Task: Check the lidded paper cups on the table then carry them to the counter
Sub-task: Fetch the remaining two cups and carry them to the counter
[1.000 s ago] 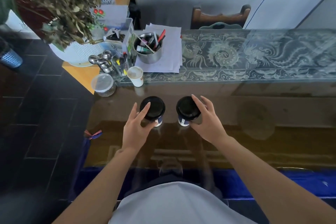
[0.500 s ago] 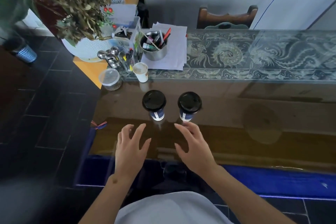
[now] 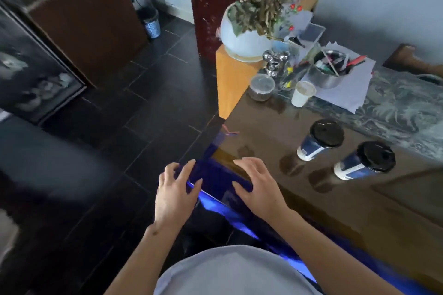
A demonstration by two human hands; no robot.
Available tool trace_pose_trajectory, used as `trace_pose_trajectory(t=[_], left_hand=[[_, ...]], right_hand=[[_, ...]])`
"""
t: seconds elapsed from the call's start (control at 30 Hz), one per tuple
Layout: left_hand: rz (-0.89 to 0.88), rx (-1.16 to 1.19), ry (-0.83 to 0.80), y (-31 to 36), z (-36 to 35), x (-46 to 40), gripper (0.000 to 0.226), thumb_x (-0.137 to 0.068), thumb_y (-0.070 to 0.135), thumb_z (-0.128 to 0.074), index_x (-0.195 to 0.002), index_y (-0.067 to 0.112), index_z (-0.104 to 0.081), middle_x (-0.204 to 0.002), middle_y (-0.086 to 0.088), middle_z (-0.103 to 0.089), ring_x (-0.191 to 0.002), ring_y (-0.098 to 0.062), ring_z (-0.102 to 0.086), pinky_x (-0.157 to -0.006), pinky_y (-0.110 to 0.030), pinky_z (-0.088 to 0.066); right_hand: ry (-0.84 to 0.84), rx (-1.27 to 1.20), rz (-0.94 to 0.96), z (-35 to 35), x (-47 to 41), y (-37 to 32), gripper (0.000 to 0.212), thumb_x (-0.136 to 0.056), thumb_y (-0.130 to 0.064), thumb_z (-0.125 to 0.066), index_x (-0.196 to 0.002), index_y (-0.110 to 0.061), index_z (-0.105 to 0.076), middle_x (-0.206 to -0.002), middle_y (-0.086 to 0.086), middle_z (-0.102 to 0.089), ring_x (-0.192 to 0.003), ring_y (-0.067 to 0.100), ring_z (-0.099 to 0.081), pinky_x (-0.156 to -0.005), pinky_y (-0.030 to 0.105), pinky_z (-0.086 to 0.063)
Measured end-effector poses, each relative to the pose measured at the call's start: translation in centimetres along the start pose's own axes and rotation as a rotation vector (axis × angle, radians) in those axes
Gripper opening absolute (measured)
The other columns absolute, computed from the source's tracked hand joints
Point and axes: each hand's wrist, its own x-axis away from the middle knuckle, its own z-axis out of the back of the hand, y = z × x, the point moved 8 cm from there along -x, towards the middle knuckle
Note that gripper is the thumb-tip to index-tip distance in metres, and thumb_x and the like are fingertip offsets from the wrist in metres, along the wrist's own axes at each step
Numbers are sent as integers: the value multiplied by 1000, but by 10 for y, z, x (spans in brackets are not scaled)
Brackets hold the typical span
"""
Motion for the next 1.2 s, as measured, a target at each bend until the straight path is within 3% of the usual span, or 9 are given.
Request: trace_pose_trajectory(t=[0.23,0.4,0.5,0.7,0.87,1.2], left_hand=[[266,26,161,-165,94,30,52,-96,38,-70,-146,31,-55,-134,-5,-51,-114,-29,-55,-78,-43,-61],[436,57,270,-242,146,63,48,-102,32,-62,-149,27,-51,-133,-3,-51,-115,-27,-54,-80,-43,-60],[528,81,319,-277,165,74,49,-102,32,-62,-150,27,-49,-135,-6,-51,-116,-29,-54,-79,-42,-59],[660,126,430,-325,192,86,51,-102,32,-63,-150,29,-48,-135,-7,-49,-113,-27,-56,-76,-40,-59],[751,137,510,-362,207,78,50,-102,31,-63,-149,27,-47,-139,-11,-51,-113,-29,-60,-81,-45,-62],[841,104,537,-420,254,-30,55,-103,32,-59,-153,33,-37,-139,-5,-47,-119,-28,-57,-90,-46,-59]], right_hand=[[-162,-54,207,-130,-54,-134,54,-92,-31,-72,-142,-30,-53,-141,-7,-50,-118,6,-54,-93,27,-53],[-308,-14,355,-196,-80,-217,54,-93,-35,-69,-144,-32,-51,-144,-7,-48,-136,9,-46,-103,20,-44],[-373,22,416,-222,-96,-254,55,-94,-35,-69,-145,-33,-49,-146,-9,-45,-138,8,-42,-100,16,-39],[-480,10,552,-269,-130,-320,56,-94,-34,-69,-145,-34,-47,-143,-12,-44,-135,8,-45,-101,26,-50],[-549,10,646,-309,-162,-364,57,-94,-34,-71,-146,-33,-48,-142,-10,-45,-132,8,-47,-97,25,-52],[-664,-88,739,-371,-294,-441,57,-94,-34,-70,-146,-34,-47,-141,-12,-45,-124,7,-51,-92,22,-52]])
